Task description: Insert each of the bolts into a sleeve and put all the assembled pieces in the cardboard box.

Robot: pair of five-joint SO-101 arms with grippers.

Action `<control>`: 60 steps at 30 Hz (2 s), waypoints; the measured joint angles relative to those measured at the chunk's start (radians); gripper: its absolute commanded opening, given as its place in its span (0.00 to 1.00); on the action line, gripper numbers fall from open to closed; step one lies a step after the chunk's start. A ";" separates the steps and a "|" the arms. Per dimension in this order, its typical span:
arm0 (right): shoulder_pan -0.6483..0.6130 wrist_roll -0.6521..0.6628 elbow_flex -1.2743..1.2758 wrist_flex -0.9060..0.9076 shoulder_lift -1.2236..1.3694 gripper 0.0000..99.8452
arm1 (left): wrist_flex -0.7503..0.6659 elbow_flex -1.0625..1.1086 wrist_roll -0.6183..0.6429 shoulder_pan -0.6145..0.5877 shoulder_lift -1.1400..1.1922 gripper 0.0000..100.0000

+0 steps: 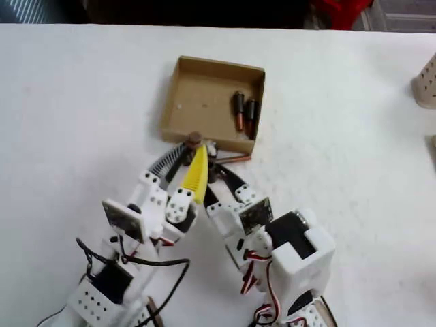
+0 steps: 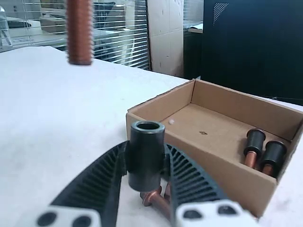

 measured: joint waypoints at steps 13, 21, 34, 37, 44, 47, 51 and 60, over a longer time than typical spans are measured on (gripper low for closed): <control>0.000 0.000 0.000 0.000 0.000 0.02 | -0.138 -0.029 0.000 0.054 0.164 0.02; 0.000 0.000 0.000 0.000 0.000 0.02 | -0.442 -0.143 0.000 0.054 0.664 0.02; 0.000 0.000 0.000 -0.009 0.000 0.02 | -0.516 -0.143 0.000 -0.029 0.724 0.02; 0.000 0.000 0.000 -0.014 0.000 0.02 | -0.516 -0.143 0.000 -0.031 0.724 0.02; 0.000 0.000 0.000 -0.014 0.000 0.02 | -0.516 -0.143 0.055 -0.035 0.724 0.02; 0.000 0.000 0.000 -0.014 0.000 0.02 | -0.516 -0.143 0.066 -0.035 0.724 0.02; 0.000 0.000 0.000 -0.020 0.000 0.02 | -0.516 -0.143 0.071 -0.035 0.730 0.02; 0.000 0.000 0.000 -0.034 -0.002 0.02 | -0.506 -0.227 0.074 -0.034 0.965 0.02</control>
